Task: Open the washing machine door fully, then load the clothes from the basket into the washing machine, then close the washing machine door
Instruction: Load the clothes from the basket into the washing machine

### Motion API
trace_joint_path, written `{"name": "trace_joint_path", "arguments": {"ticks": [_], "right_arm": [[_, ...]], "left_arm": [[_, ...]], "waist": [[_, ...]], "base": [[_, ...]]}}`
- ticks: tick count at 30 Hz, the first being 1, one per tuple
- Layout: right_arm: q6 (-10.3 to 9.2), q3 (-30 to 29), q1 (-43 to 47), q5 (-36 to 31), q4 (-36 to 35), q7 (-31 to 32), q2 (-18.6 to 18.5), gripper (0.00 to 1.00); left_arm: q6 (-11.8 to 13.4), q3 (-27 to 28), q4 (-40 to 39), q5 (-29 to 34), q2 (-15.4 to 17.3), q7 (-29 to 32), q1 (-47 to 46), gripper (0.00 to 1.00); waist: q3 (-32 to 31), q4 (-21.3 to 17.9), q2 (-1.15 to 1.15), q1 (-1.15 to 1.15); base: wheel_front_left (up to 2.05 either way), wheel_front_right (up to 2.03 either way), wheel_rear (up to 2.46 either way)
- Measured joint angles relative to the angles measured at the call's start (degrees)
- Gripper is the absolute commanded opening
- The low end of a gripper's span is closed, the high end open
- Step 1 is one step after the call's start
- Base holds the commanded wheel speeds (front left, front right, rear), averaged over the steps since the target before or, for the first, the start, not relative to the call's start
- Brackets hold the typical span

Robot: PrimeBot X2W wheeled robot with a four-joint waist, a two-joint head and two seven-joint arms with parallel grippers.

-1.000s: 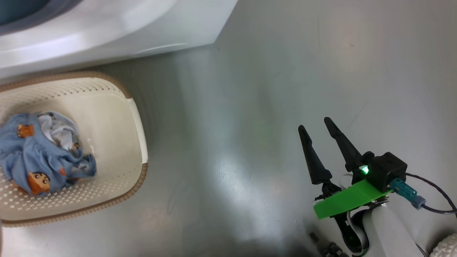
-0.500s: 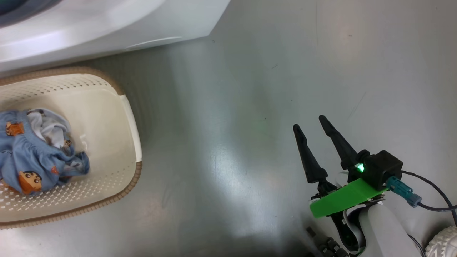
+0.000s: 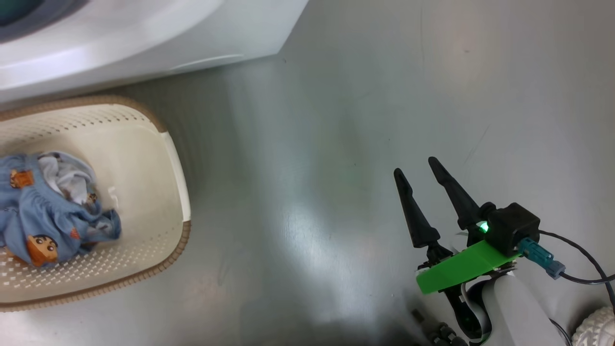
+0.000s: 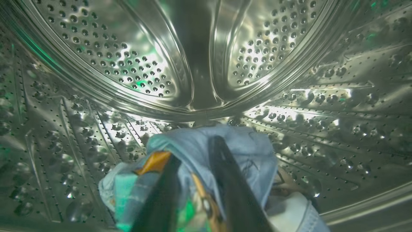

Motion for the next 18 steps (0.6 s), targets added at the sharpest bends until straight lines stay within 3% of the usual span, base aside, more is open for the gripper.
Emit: {"name": "trace_joint_path", "arguments": {"ticks": [18], "right_arm": [[0.0,-0.6,-0.2,0.0,1.0,0.0,-0.3,1.0]], "left_arm": [[0.6,-0.7,-1.8,-1.1,-2.9,-2.2,8.5,1.0]], "waist": [[-6.3,2.6,0.0,0.0]], "base": [[0.0,0.0,0.0]]}}
